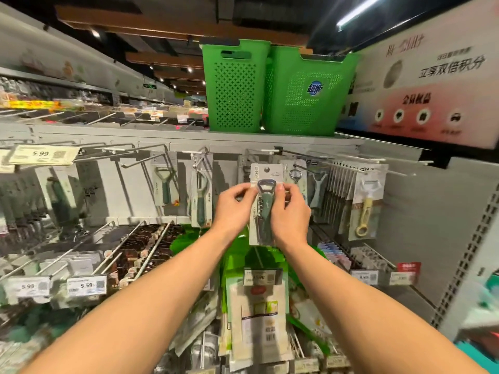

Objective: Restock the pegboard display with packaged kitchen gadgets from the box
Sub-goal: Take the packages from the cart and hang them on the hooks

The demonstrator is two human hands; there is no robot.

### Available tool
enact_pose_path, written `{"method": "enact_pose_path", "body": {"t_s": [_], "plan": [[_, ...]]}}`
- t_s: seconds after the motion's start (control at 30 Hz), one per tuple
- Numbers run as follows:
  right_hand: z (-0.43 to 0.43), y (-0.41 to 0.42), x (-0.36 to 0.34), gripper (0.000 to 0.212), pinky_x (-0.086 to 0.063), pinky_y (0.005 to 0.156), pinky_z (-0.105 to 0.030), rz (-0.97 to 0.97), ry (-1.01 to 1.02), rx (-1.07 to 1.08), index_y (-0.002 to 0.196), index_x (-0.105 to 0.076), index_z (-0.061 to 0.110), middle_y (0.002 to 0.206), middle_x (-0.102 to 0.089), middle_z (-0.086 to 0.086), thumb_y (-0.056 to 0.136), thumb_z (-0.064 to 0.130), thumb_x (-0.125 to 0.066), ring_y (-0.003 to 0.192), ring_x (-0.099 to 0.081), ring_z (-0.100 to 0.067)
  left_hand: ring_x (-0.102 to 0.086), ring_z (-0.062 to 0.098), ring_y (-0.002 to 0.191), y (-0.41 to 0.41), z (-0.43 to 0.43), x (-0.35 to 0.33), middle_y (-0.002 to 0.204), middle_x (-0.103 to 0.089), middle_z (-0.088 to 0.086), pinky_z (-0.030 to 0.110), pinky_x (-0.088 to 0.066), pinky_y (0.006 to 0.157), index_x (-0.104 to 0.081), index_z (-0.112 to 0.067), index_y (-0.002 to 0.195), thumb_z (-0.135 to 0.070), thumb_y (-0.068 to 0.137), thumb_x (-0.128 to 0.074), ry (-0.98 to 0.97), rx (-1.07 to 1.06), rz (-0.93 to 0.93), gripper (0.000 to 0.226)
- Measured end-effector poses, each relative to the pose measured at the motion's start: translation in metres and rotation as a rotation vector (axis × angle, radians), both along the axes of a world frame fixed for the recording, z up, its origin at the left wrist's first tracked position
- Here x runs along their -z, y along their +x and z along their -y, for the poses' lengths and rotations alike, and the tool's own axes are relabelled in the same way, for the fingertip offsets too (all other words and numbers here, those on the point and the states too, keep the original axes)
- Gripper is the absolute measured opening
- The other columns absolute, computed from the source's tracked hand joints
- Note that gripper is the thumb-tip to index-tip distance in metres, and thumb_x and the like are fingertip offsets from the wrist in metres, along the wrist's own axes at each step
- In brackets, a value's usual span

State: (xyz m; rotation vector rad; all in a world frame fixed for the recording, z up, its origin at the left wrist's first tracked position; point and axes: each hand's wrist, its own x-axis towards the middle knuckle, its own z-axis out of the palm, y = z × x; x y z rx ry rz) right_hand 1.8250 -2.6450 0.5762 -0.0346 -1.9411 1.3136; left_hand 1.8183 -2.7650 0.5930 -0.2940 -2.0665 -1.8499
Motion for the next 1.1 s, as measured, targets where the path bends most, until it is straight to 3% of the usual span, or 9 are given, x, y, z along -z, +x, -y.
{"method": "enact_pose_path", "body": {"t_s": [0.13, 0.3, 0.37, 0.47, 0.6, 0.7, 0.87, 0.97, 1.1], "plan": [[-0.002, -0.006, -0.002, 0.021, -0.041, 0.071, -0.031, 0.013, -0.016, 0.006, 0.106, -0.062, 0.029, 0.084, -0.065, 0.012, 0.108, 0.042, -0.045, 0.080, -0.062, -0.012, -0.063, 0.038, 0.123, -0.005, -0.002, 0.000, 0.121, -0.074, 0.010, 0.057, -0.049, 0.109, -0.076, -0.022, 0.121, -0.029, 0.104, -0.063, -0.006, 0.001, 0.015, 0.022], [-0.001, -0.011, -0.004, 0.008, -0.040, 0.064, -0.034, 0.007, -0.059, 0.011, 0.109, -0.049, 0.027, 0.078, -0.061, 0.010, 0.107, 0.035, -0.049, 0.071, -0.060, -0.010, -0.064, 0.010, 0.090, -0.010, -0.002, -0.002, 0.105, -0.075, -0.005, 0.047, -0.057, 0.102, -0.074, -0.027, 0.112, -0.026, 0.103, -0.066, -0.010, -0.017, -0.004, 0.012], [-0.001, -0.014, -0.004, 0.002, -0.042, 0.067, -0.035, 0.001, -0.043, 0.012, 0.107, -0.048, 0.027, 0.084, -0.061, 0.011, 0.106, 0.027, -0.049, 0.074, -0.060, -0.010, -0.064, 0.014, 0.088, -0.014, -0.003, -0.002, 0.105, -0.071, 0.000, 0.049, -0.059, 0.096, -0.066, -0.023, 0.118, -0.026, 0.102, -0.068, 0.014, -0.040, 0.002, 0.017], [0.000, -0.020, 0.003, 0.010, -0.052, 0.081, -0.040, 0.000, 0.015, -0.010, 0.105, -0.053, 0.033, 0.099, -0.066, 0.011, 0.103, 0.025, -0.047, 0.089, -0.063, -0.014, -0.060, 0.019, 0.083, -0.021, -0.003, 0.002, 0.101, -0.064, 0.007, 0.055, -0.057, 0.089, -0.055, -0.016, 0.114, -0.023, 0.101, -0.069, 0.050, -0.071, -0.007, 0.020], [0.002, -0.030, 0.010, 0.017, -0.053, 0.094, -0.043, 0.004, 0.047, -0.034, 0.117, -0.057, 0.035, 0.114, -0.067, 0.011, 0.102, 0.037, -0.048, 0.104, -0.063, -0.013, -0.063, 0.020, 0.092, -0.031, -0.003, 0.005, 0.105, -0.067, 0.002, 0.054, -0.059, 0.093, -0.060, -0.018, 0.112, -0.015, 0.102, -0.066, 0.011, -0.080, -0.044, 0.011], [0.005, -0.043, 0.012, 0.030, -0.052, 0.100, -0.043, 0.032, 0.059, -0.036, 0.129, -0.058, 0.032, 0.124, -0.067, 0.010, 0.102, 0.040, -0.048, 0.114, -0.062, -0.013, -0.066, 0.015, 0.103, -0.043, -0.002, 0.007, 0.112, -0.068, -0.008, 0.050, -0.058, 0.098, -0.065, -0.023, 0.116, -0.011, 0.104, -0.058, -0.007, -0.089, -0.032, 0.019], [0.011, -0.068, 0.007, 0.039, -0.050, 0.106, -0.040, 0.108, 0.044, -0.059, 0.139, -0.058, 0.030, 0.135, -0.066, 0.006, 0.102, 0.033, -0.047, 0.123, -0.061, -0.015, -0.069, 0.019, 0.114, -0.070, 0.000, 0.012, 0.122, -0.071, -0.011, 0.050, -0.058, 0.101, -0.069, -0.038, 0.119, -0.029, 0.107, -0.042, -0.014, -0.065, 0.025, 0.031], [0.017, -0.091, 0.002, 0.044, -0.054, 0.102, -0.040, 0.161, 0.010, -0.082, 0.145, -0.055, 0.029, 0.138, -0.065, 0.003, 0.103, 0.026, -0.046, 0.112, -0.066, -0.019, -0.064, 0.023, 0.125, -0.091, 0.002, 0.011, 0.131, -0.070, -0.005, 0.053, -0.051, 0.110, -0.068, -0.034, 0.129, -0.033, 0.109, -0.035, -0.033, -0.039, 0.050, 0.039], [0.024, -0.124, 0.003, 0.048, -0.058, 0.089, -0.047, 0.206, -0.014, -0.102, 0.144, -0.055, 0.030, 0.126, -0.070, -0.004, 0.099, 0.015, -0.049, 0.089, -0.064, -0.023, -0.062, 0.022, 0.128, -0.118, 0.005, 0.007, 0.139, -0.067, -0.006, 0.052, -0.048, 0.113, -0.066, -0.035, 0.136, -0.048, 0.102, -0.031, -0.069, -0.021, 0.099, 0.050]]}}
